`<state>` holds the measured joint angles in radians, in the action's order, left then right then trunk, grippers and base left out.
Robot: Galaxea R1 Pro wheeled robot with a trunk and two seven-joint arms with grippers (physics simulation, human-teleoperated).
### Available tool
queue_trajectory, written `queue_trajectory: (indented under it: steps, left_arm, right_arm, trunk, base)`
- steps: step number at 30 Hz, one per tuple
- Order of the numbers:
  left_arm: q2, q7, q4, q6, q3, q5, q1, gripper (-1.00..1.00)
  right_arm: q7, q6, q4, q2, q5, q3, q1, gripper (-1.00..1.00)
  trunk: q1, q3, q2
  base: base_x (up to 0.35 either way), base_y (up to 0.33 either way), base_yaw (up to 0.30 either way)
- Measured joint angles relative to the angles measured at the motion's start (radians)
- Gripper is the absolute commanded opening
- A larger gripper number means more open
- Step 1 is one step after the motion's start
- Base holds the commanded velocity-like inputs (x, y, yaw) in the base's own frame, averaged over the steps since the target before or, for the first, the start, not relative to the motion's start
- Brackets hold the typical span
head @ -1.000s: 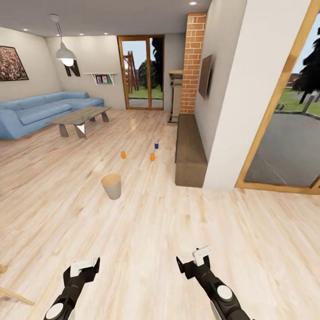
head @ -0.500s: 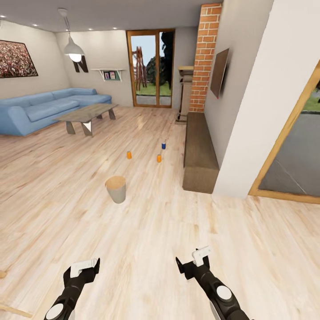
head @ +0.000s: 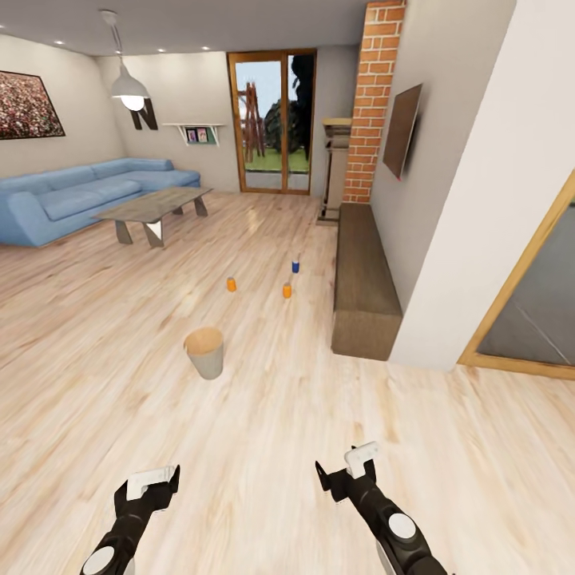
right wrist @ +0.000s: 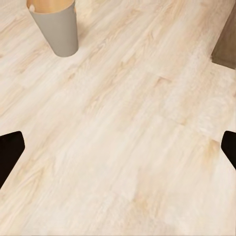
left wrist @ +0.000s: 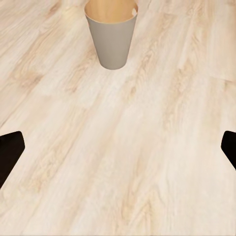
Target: Put the three can of soda from the living room inside the tash can in the kitchen.
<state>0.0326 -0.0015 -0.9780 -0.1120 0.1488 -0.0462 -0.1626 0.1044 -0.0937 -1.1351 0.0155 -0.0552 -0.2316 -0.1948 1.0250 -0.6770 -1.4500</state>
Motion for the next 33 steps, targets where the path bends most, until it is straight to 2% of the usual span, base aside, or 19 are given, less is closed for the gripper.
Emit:
queue_trajectory:
  steps: [6,22,33]
  left_arm:
    - [0.0,0.0,0.001,0.0,0.0,0.0,0.0,1.0]
    - [0.0,0.0,0.001,-0.002,0.0,0.0,0.0,1.0]
    - [0.0,0.0,0.001,-0.014,0.001,0.0,-0.001,1.0]
  right_arm:
    - [0.0,0.0,0.0,0.001,0.0,0.0,0.0,1.0]
    - [-0.001,0.002,0.006,0.001,0.0,0.0,0.0,1.0]
    - [-0.002,0.002,0.02,0.001,0.0,-0.003,0.0,1.0]
  trunk:
    - [0.0,0.0,0.0]
    - [0.0,0.0,0.0]
    - [0.0,0.0,0.0]
  base:
    - [0.123,0.0,0.0]
    - [0.007,0.0,0.006]
    - [0.0,0.0,0.197]
